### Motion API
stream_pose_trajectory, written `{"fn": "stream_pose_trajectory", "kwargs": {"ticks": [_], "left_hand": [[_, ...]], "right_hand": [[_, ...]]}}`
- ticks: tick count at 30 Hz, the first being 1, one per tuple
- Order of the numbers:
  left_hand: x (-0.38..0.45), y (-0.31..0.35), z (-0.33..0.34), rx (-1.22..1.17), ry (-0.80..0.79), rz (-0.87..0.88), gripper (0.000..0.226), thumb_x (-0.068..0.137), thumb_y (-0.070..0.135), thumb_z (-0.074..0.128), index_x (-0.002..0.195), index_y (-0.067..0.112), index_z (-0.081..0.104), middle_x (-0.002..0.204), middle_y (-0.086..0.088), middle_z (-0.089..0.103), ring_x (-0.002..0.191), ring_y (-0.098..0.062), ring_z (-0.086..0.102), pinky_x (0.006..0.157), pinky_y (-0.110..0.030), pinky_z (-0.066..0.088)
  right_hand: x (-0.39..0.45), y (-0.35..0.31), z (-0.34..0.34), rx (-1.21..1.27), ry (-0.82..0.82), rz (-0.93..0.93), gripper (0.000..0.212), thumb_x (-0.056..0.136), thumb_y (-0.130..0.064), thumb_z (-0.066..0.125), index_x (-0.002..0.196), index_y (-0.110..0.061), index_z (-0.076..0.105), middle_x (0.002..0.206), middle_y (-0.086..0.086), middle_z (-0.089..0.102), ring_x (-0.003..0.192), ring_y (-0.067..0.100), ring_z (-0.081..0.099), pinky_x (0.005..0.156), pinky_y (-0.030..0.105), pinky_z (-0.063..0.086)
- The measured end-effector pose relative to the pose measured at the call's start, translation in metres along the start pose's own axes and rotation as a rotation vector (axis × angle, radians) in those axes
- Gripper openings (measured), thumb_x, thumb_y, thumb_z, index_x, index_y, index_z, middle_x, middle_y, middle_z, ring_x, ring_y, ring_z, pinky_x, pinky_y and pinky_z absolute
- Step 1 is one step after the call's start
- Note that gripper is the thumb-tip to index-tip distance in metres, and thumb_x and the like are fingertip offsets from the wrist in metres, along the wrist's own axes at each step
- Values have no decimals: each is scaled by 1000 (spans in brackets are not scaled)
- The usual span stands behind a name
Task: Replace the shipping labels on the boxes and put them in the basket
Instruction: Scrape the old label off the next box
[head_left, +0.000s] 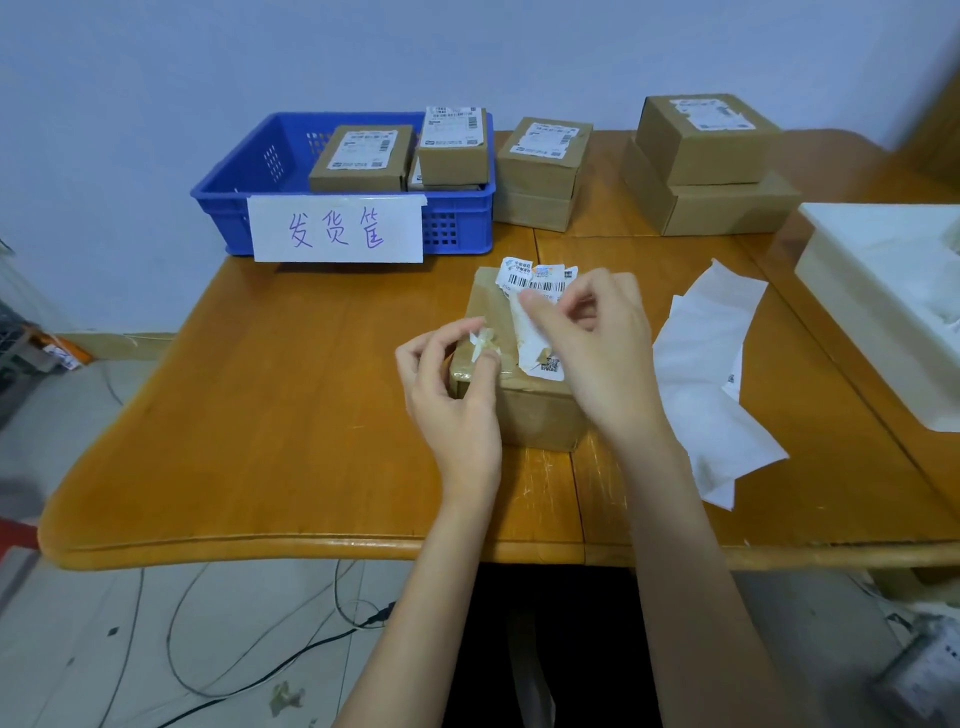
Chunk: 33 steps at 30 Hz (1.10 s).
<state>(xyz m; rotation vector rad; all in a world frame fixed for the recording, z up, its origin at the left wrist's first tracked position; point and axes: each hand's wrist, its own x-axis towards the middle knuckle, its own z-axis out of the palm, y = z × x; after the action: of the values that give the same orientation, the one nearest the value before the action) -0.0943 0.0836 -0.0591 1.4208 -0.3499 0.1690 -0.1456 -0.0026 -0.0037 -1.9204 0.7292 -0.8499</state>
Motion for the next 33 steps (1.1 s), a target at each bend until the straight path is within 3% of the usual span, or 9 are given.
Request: {"fn": "stream_pose_trajectory", "kwargs": {"ticks": [4,9,12,15,19,22,27,29,33], "left_hand": [[2,1,1,1,37,6,27,78,10,63,104,15,70,107,4,55,97,3,56,84,-18,44],[1,-1,1,-29,39,-14,21,78,12,64,98,14,66,106,1,56,95,1,58,83,-13,41],[0,-1,2,-31,39,-15,18,78,14,63,95,17,65,104,2,55,93,3,57,82,-12,41],[0,-3,1,-24,39,-8,18,78,14,63,96,16,64,104,1,55,93,3,56,82,-11,40],[2,-5,-2,-19,14,-3,19,77,13,64,95,17,64,103,3,55,95,0,57,82,-14,42],[3,-5,-2,-20,8,-11,19,77,15,65,95,19,63,103,6,55,96,-1,57,82,-15,42],[2,-6,0,-28,23,-28,20,78,17,65,98,17,63,104,4,55,96,0,57,81,-12,41],[1,-6,1,-28,24,-27,20,79,17,66,98,16,63,104,4,55,95,2,56,81,-11,41],[1,-6,1,-17,31,-25,21,78,17,65,99,14,64,104,4,55,95,2,56,82,-14,41]], "right_hand": [[-9,8,-4,-119,-97,-125,33,70,-26,85,81,-10,58,103,-3,45,91,-1,47,75,3,37],[-16,6,-1,-231,78,-92,55,62,-36,88,86,-11,46,102,-2,38,88,6,41,68,8,37],[-20,5,3,-253,49,-84,43,69,-38,84,87,-10,57,109,-3,40,107,12,44,79,12,36],[-21,1,4,-281,-45,-81,20,79,-30,77,82,-14,67,116,-4,53,118,10,43,74,3,32],[-15,-3,-1,-238,-58,-69,15,82,-12,73,77,-20,61,113,1,62,111,13,57,68,0,35],[-11,-1,-5,-182,-47,-45,17,78,-10,76,81,-21,63,111,-1,64,99,2,53,71,-1,37],[-13,4,-11,133,-71,47,31,83,-24,75,107,-25,55,103,-12,65,105,1,59,93,25,50],[-12,4,-13,162,-84,64,26,86,-25,72,104,-26,54,103,-9,65,107,4,60,93,32,51],[-15,7,-14,-80,-115,-80,21,77,-8,76,80,-19,58,106,-1,57,104,-3,54,83,4,39]]}}
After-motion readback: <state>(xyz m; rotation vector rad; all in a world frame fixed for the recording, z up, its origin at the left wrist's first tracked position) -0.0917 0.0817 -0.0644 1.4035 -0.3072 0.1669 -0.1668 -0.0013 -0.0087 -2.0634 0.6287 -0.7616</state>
